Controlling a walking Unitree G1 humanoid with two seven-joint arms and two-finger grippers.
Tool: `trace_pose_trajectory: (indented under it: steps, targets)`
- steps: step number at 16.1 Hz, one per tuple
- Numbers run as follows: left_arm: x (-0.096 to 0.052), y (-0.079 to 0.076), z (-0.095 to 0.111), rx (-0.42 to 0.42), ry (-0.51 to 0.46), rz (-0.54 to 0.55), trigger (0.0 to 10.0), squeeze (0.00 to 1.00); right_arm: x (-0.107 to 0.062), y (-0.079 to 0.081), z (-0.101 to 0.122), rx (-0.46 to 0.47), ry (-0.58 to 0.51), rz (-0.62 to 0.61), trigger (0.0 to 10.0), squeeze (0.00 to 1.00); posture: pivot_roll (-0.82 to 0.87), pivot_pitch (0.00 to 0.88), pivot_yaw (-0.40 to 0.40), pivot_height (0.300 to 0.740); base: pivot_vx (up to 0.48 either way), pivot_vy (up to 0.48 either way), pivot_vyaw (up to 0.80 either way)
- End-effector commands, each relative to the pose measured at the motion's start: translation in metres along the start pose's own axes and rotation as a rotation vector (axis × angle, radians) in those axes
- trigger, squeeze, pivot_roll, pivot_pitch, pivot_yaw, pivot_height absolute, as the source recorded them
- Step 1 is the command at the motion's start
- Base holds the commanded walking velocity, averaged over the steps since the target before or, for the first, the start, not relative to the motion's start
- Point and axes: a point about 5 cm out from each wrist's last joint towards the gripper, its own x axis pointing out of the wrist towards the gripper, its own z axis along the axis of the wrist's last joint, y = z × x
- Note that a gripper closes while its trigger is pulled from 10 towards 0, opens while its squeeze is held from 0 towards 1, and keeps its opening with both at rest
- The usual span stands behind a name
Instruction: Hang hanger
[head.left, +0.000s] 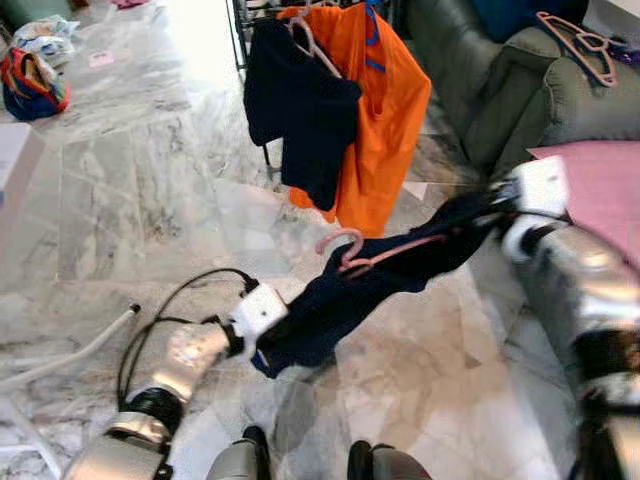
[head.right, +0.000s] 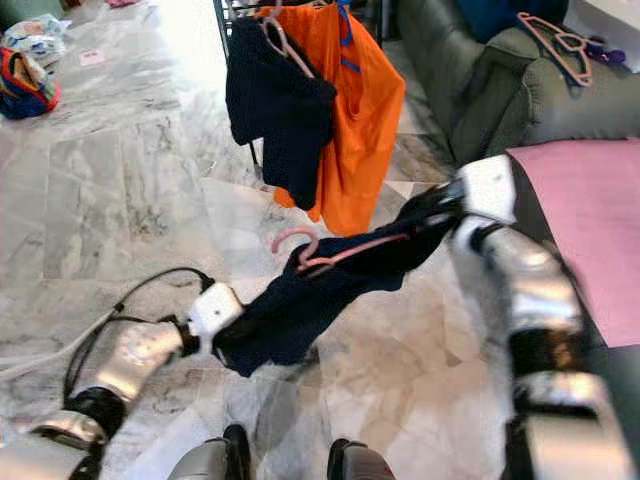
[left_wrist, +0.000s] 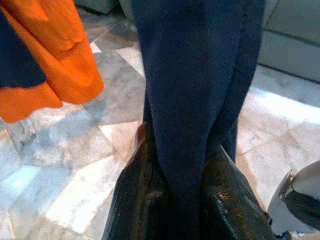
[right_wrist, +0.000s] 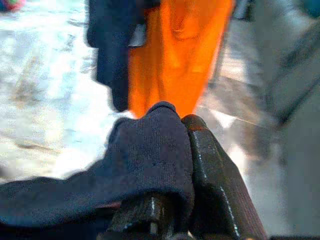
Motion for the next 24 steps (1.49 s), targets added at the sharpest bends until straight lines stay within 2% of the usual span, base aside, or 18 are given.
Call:
trace_pose_trajectory:
  steps: [1,2,3,5,10,13,16,18,19,20,21,24]
  targets:
    - [0.005,-0.001,0.004,0.003,-0.007,0.009,10.0,0.0,-0.001,0.011,-0.005,0.011,0.008,0.021,0.0,0.0,-0.13,0.201,0.002,0.74,0.0,0.0,0.0]
    - [0.009,-0.002,0.007,0.006,-0.014,0.016,10.0,0.0,0.0,0.019,-0.009,0.025,0.017,0.036,0.0,0.0,-0.13,0.201,0.003,0.74,0.0,0.0,0.0]
    - [0.016,-0.007,0.012,0.008,-0.026,0.012,10.0,0.0,0.001,0.036,-0.016,0.015,0.035,0.081,0.0,0.0,-0.13,0.198,0.007,0.74,0.0,0.0,0.0]
    - [0.026,-0.015,0.02,-0.006,-0.062,-0.004,10.0,0.0,0.002,0.058,-0.022,0.034,0.05,0.125,0.0,0.0,-0.14,0.196,0.013,0.74,0.0,0.0,0.0]
    - [0.036,-0.027,0.028,0.02,-0.091,-0.044,10.0,0.0,-0.006,0.113,-0.029,0.033,0.071,0.319,0.0,0.0,-0.15,0.193,0.018,0.74,0.0,0.0,0.0]
    - [0.037,-0.03,0.027,0.019,-0.092,-0.035,10.0,0.0,-0.013,0.13,-0.037,0.025,0.093,0.393,0.0,0.0,-0.15,0.194,0.022,0.74,0.0,0.0,0.0]
    - [0.036,-0.026,0.027,0.007,-0.103,-0.009,10.0,0.0,-0.019,0.136,-0.038,0.002,0.081,0.43,0.2,0.0,-0.14,0.19,0.025,0.74,0.0,0.0,0.0]
    - [0.035,-0.022,0.029,0.006,-0.108,0.015,10.0,0.0,-0.024,0.14,-0.038,-0.028,0.082,0.466,8.9,0.0,-0.14,0.183,0.024,0.74,0.0,0.0,0.0]
    - [0.036,-0.019,0.032,0.007,-0.118,0.028,10.0,0.0,-0.025,0.138,-0.041,-0.041,0.091,0.472,10.0,0.0,-0.14,0.181,0.024,0.74,0.0,0.0,0.0]
    - [0.036,-0.016,0.035,0.002,-0.132,0.043,10.0,0.0,-0.028,0.132,-0.045,-0.1,0.094,0.468,10.0,1.0,-0.15,0.176,0.025,0.74,0.0,0.0,0.0]
    - [0.036,-0.015,0.036,-0.005,-0.14,0.05,10.0,0.0,-0.03,0.13,-0.046,-0.134,0.088,0.47,10.0,1.0,-0.15,0.176,0.025,0.74,0.0,0.0,0.0]
    - [0.035,-0.013,0.036,-0.003,-0.138,0.051,10.0,0.0,-0.036,0.119,-0.041,-0.155,0.025,0.458,10.0,1.0,-0.15,0.172,0.027,0.74,0.0,0.0,0.0]
